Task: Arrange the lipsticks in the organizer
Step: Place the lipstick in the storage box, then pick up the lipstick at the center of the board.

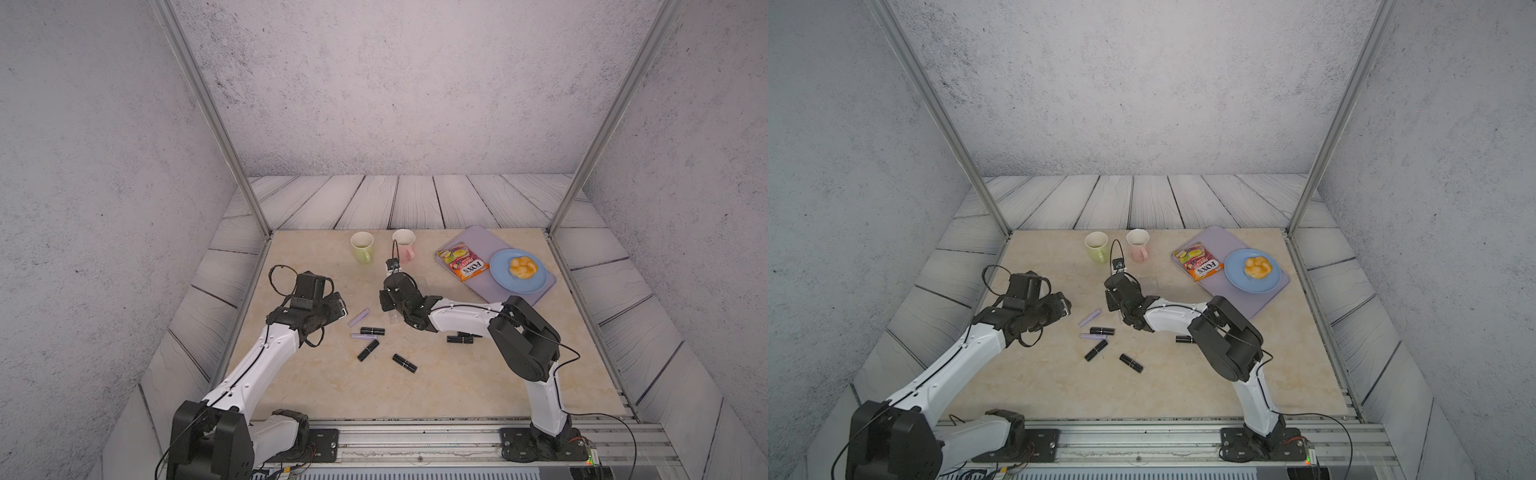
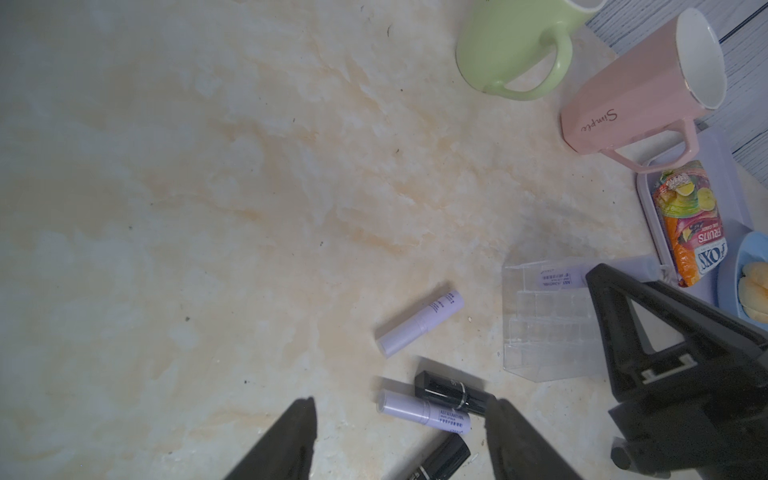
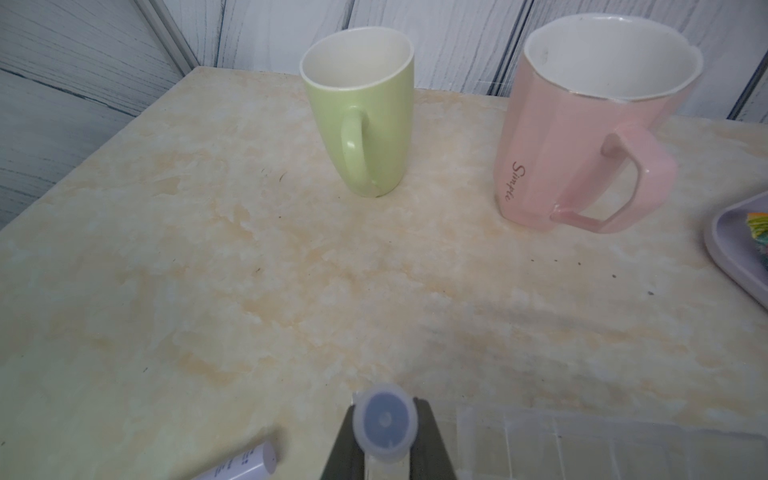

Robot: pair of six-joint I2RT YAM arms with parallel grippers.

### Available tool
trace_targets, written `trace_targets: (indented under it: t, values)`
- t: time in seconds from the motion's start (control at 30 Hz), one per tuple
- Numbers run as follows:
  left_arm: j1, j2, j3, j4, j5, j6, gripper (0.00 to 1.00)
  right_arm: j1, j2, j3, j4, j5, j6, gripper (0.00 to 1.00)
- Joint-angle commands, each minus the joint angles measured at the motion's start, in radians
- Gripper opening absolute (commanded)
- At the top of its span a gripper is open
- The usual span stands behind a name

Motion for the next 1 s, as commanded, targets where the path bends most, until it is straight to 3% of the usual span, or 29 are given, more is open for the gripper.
trace_targets:
  t: [0.0, 0.1, 0.43, 0.73, 0.97]
  values:
    - [0.009, -0.003, -0.009, 0.013, 0.026, 0.039, 0.66, 0.003, 0.0, 0.015, -0.005, 0.025, 0.018, 0.28]
    - [0.009, 0.005, 0.006, 0.016, 0.036, 0.07, 0.65, 0.002, -0.026, 0.021, -0.022, 0.02, 0.016, 0.39]
    - [-0.003, 0.193, 0.033, 0.015, 0.033, 0.102, 0.66, 0.002, -0.191, -0.009, -0.145, -0.037, 0.058, 0.57]
    - [-0.039, 0.309, 0.118, 0.005, 0.03, 0.161, 0.68, 0.003, -0.396, -0.15, -0.252, -0.099, 0.096, 0.58]
    - [-0.118, 0.437, 0.261, -0.095, -0.017, 0.256, 0.67, 0.003, -0.482, -0.241, -0.279, -0.107, 0.112, 0.58]
